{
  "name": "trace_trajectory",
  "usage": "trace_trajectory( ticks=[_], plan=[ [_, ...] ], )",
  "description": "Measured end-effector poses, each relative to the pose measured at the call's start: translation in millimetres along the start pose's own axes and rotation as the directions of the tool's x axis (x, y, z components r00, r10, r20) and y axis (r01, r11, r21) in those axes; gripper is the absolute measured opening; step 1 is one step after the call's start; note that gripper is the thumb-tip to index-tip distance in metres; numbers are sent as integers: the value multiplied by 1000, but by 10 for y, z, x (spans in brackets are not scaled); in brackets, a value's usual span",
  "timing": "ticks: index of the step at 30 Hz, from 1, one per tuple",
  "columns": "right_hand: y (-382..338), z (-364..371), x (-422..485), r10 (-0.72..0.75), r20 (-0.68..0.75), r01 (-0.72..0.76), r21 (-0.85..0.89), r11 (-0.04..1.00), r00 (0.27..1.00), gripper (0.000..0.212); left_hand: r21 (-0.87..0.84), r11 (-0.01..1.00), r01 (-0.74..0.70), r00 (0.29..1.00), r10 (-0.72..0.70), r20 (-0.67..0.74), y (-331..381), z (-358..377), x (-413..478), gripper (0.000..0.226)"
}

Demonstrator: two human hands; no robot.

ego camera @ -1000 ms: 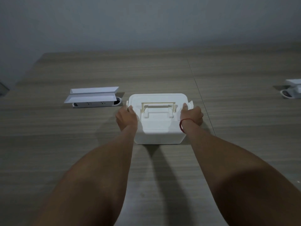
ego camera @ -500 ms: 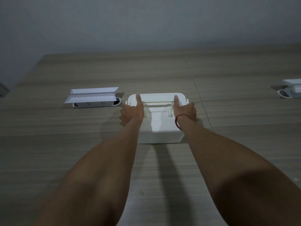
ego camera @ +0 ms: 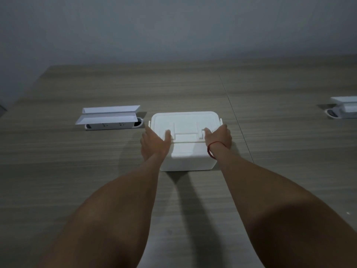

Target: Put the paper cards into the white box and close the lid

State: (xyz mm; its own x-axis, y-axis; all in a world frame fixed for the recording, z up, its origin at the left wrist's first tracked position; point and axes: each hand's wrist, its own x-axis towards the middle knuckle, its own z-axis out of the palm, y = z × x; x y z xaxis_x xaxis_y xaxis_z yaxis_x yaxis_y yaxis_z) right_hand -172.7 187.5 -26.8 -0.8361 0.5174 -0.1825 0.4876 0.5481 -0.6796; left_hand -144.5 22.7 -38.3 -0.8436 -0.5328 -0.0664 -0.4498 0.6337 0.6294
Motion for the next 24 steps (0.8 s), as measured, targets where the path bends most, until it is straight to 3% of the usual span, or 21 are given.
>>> trace_trajectory(
  ticks=[6, 14, 18, 24],
  plan=[
    [-261, 173, 291, -22, 4, 22, -29, 999, 1000, 59, 42, 999, 10, 999, -8, -37, 105, 67, 390, 78],
    [-471, 287, 586, -16, 27, 15, 11, 1000, 1000, 59, 39, 999, 37, 999, -38, 19, 284, 97, 725, 78],
    [-366, 217, 471, -38, 56, 35, 53, 998, 998, 59, 38, 999, 39, 996, -42, 79, 227, 13, 636, 79],
    [-57, 9, -6, -34, 82, 20, 164, 986, 996, 56, -37, 999, 22, 998, -20, 53, -118, -73, 123, 69]
  ],
)
